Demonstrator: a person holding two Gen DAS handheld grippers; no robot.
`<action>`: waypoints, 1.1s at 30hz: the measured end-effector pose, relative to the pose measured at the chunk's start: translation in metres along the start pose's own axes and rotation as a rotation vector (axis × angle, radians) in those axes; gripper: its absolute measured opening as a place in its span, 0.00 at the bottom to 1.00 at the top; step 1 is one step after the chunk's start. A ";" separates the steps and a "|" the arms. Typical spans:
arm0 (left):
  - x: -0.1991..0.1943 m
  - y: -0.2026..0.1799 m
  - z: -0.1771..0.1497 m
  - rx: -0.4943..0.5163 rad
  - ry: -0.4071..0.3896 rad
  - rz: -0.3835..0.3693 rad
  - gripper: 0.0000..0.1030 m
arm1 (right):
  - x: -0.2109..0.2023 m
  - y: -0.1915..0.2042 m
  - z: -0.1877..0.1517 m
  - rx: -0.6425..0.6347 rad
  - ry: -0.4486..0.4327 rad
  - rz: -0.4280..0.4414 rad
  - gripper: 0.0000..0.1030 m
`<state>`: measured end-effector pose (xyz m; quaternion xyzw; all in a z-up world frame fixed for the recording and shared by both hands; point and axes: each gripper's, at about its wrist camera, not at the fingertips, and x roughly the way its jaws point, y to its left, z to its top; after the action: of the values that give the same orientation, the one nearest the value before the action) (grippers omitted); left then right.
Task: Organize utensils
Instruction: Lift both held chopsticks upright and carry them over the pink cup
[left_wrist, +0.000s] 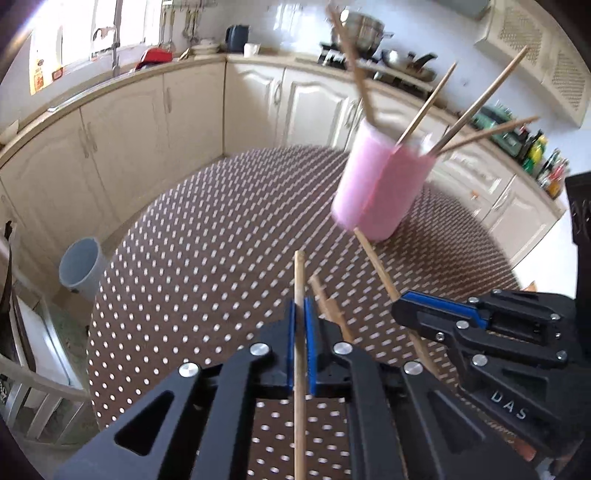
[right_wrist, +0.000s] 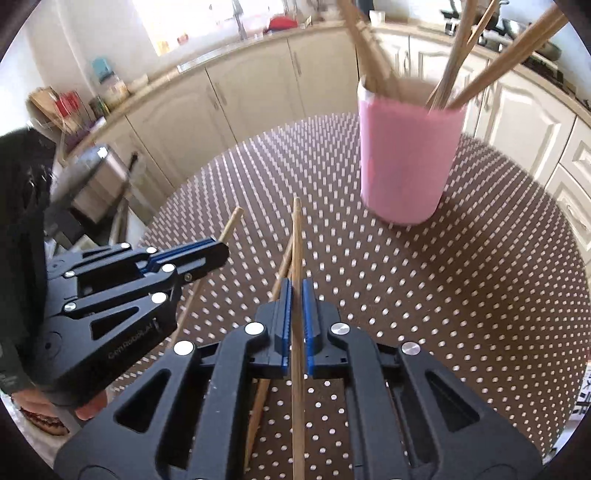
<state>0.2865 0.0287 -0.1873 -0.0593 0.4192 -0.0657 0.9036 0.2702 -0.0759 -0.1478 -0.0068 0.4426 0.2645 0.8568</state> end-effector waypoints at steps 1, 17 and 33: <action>-0.009 -0.002 0.004 0.003 -0.020 -0.014 0.06 | -0.010 0.000 0.002 0.004 -0.025 0.015 0.06; -0.128 -0.042 0.035 0.118 -0.268 -0.093 0.06 | -0.114 -0.005 0.001 -0.022 -0.299 0.067 0.06; -0.131 -0.061 0.044 0.109 -0.413 -0.140 0.06 | -0.160 -0.015 0.008 -0.019 -0.449 0.038 0.06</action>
<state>0.2324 -0.0072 -0.0511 -0.0515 0.2157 -0.1376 0.9653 0.2080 -0.1585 -0.0239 0.0528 0.2383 0.2797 0.9285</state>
